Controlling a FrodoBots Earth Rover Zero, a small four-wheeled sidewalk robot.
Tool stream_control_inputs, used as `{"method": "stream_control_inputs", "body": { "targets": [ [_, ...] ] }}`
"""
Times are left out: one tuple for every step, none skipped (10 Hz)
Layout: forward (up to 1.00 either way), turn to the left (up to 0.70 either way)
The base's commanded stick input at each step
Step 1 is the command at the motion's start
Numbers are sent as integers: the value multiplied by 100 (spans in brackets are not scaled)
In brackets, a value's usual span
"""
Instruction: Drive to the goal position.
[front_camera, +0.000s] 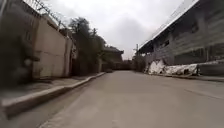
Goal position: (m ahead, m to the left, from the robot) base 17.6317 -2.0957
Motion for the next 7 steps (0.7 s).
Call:
{"method": "stream_control_inputs", "body": {
  "targets": [
    [85,0],
    [85,0],
    [85,0],
    [85,0],
    [85,0],
    [85,0],
    [85,0]
  ]
}}
